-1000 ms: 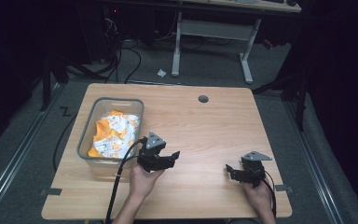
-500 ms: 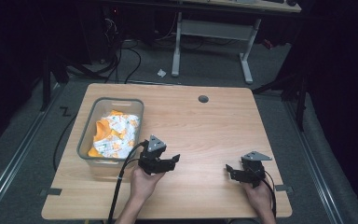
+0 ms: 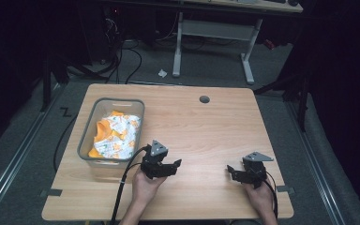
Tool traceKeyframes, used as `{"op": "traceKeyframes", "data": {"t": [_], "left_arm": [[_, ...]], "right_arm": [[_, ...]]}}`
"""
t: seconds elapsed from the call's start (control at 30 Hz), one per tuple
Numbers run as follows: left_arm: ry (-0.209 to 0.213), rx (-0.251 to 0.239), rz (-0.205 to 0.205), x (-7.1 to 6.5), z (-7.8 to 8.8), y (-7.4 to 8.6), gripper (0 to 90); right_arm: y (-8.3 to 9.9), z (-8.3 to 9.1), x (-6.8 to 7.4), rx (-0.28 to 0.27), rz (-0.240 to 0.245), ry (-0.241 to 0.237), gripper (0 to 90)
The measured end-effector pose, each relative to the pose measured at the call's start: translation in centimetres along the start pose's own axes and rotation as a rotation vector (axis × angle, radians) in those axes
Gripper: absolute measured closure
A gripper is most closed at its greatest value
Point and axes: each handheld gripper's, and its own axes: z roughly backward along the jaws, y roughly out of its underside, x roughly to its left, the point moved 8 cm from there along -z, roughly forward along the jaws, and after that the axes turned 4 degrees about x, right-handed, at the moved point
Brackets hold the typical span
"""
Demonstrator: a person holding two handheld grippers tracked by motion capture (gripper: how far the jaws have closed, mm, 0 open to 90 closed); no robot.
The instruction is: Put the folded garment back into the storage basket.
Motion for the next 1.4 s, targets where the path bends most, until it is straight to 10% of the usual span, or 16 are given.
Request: {"op": "traceKeyframes", "data": {"t": [1.4], "left_arm": [[-0.103,0.067,0.002,1.0,-3.0,4.1,36.1]], "right_arm": [[0.0,0.0,0.0,0.000,0.001,0.000,23.4]]}}
